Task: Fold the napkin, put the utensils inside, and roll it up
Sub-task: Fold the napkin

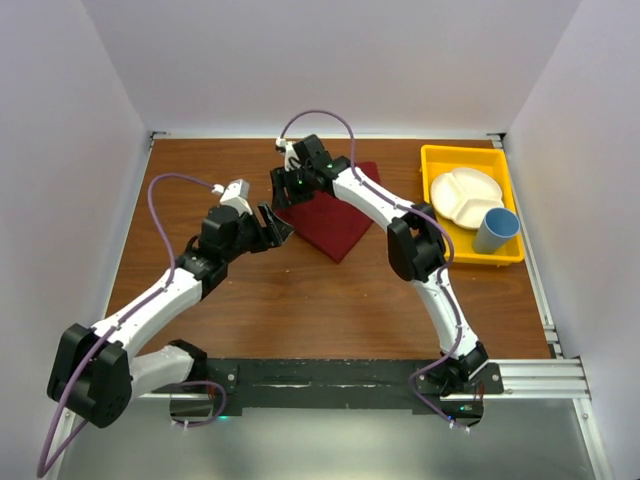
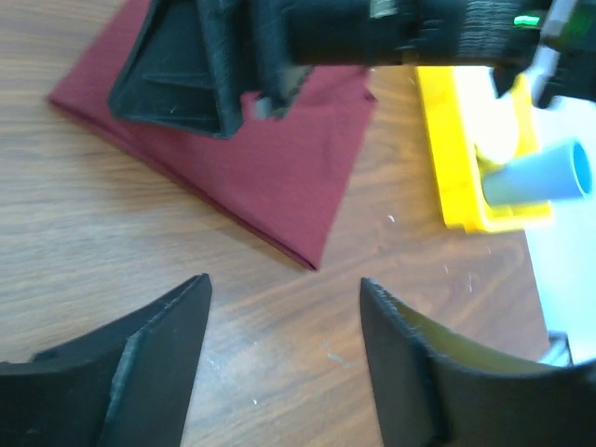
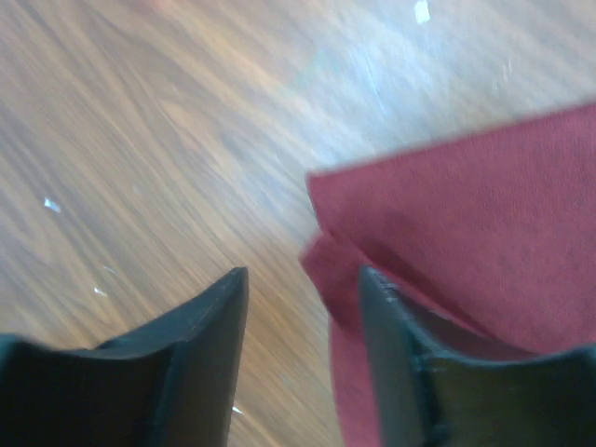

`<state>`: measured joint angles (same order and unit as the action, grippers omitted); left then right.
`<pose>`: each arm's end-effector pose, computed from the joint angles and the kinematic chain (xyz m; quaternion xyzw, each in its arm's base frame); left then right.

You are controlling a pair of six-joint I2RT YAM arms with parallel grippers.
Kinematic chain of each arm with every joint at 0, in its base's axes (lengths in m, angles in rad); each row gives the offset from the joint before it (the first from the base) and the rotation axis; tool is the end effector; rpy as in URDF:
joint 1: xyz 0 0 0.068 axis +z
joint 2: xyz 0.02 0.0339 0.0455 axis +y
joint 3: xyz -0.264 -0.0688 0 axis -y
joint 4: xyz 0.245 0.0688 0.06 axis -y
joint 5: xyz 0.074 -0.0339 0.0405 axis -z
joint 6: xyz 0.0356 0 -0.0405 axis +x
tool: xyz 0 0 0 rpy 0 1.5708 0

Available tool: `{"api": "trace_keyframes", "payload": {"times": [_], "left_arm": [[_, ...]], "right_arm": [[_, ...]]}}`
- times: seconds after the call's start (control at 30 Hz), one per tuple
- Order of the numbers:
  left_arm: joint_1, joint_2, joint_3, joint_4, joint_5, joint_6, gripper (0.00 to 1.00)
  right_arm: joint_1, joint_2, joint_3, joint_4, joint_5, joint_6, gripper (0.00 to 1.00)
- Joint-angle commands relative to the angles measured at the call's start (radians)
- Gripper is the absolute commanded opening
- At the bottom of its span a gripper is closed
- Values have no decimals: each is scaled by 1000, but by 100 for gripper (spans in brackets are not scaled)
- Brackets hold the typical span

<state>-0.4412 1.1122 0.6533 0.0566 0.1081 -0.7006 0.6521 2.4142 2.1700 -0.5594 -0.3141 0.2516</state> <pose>0.2244 -0.1102 0.2527 -0.0782 0.8298 -0.3355 0.4391 0.4259 0.3390 0.2104 -0.2396 0.8860 0.2919 0.2692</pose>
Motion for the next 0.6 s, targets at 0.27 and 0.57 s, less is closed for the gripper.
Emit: {"api": "trace_keyframes", "payload": {"times": [0.27, 0.57], "left_arm": [[16, 374, 258, -83, -70, 7, 69], [16, 558, 390, -90, -222, 72, 70]], "right_arm": [[-284, -377, -332, 58, 27, 180, 65], [-365, -454, -530, 95, 79, 117, 59]]}}
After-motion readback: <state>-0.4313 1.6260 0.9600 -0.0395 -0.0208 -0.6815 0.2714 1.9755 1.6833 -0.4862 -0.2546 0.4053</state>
